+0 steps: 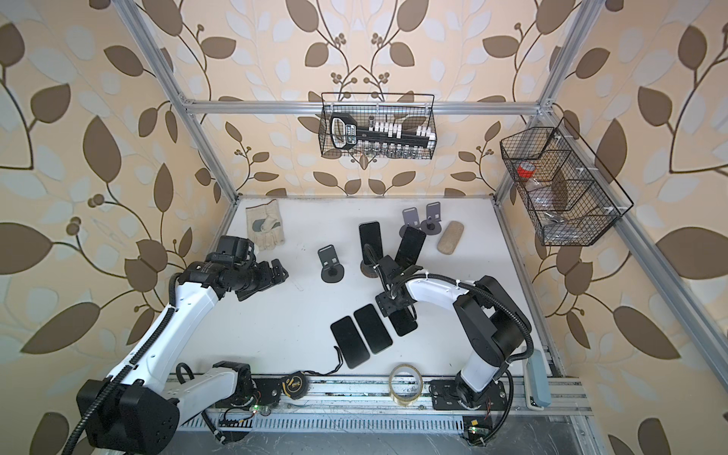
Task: Remove the phone from the phone stand
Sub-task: Place the phone at the center of the table, then pick up the phone stand from the center of the table.
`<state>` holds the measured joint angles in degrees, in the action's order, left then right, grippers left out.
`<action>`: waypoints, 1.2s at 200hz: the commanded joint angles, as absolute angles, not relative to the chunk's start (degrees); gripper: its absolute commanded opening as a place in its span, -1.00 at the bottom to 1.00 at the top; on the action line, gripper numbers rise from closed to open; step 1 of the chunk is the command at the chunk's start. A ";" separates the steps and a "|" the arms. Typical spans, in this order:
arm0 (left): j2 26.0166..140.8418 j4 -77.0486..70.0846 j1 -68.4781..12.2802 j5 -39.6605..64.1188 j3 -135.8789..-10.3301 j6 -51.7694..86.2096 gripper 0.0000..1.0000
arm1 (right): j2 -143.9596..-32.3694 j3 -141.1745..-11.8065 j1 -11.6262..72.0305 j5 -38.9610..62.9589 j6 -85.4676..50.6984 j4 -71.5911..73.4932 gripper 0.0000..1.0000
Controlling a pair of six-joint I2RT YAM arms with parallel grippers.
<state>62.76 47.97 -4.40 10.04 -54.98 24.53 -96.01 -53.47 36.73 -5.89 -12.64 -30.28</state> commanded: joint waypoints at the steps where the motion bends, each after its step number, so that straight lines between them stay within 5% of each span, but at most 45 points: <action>1: 62.49 47.72 -4.09 10.31 -54.61 24.12 0.98 | -93.80 -52.82 37.30 -8.19 -13.32 -30.85 0.63; 136: 62.64 47.29 -4.06 12.05 -54.45 24.03 0.98 | -67.43 -49.64 39.38 -15.66 -14.78 -13.30 0.69; 181: 63.19 46.85 -4.04 14.00 -54.66 24.45 0.98 | -63.13 -46.68 39.38 -15.39 -15.17 -4.25 0.83; 188: 63.15 46.78 -4.04 14.32 -54.79 24.60 0.98 | -63.02 -46.67 39.51 -15.64 -15.78 -3.75 0.99; 240: 61.79 44.46 -5.35 15.21 -53.51 29.33 0.98 | -56.58 -41.58 39.99 -23.29 -18.15 1.08 1.00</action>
